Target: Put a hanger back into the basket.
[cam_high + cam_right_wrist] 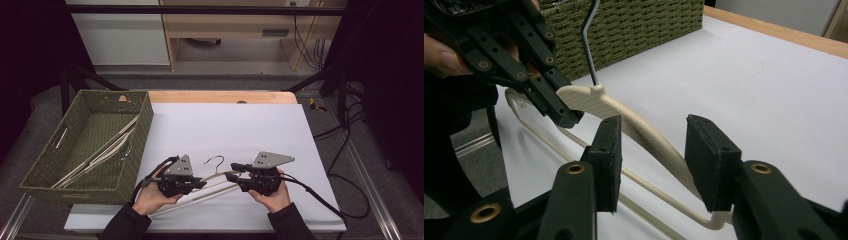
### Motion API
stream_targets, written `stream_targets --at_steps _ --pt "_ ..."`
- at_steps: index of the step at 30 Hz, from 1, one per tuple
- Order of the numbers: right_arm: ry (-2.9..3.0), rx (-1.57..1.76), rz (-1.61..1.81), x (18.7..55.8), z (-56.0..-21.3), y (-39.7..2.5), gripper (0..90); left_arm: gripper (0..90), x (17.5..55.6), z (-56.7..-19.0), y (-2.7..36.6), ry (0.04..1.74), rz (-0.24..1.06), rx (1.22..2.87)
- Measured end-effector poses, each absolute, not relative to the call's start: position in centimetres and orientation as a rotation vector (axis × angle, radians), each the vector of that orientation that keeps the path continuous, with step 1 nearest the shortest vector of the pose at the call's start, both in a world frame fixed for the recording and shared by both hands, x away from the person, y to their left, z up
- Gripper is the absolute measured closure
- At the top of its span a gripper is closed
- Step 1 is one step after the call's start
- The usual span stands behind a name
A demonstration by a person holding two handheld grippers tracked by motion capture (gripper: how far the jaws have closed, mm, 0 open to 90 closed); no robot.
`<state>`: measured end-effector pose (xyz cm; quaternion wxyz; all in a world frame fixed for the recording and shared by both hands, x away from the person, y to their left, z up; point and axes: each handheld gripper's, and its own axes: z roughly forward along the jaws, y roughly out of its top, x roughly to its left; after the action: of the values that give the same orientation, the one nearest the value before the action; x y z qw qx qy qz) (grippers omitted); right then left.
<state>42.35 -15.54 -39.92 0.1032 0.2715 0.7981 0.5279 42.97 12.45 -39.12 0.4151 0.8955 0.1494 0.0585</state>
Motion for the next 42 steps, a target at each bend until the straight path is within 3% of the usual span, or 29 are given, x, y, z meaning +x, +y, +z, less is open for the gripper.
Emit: stream_targets --at_steps 11,19,26,42 --pt "2.180 0.911 1.558 41.9 -39.8 -19.1 32.6 86.8 42.8 -38.2 14.6 0.534 0.248 2.146" --pt "2.089 1.061 1.509 41.9 -40.2 -21.6 11.8 86.8 42.3 -36.1 16.3 0.560 0.331 2.068" --pt "2.051 1.116 1.473 41.8 -40.5 -22.9 7.0 86.8 41.8 -33.3 17.8 0.557 0.386 2.023" --pt "2.005 1.151 1.466 41.6 -40.3 -23.7 5.7 86.8 42.2 -26.4 23.2 0.579 0.491 1.990"
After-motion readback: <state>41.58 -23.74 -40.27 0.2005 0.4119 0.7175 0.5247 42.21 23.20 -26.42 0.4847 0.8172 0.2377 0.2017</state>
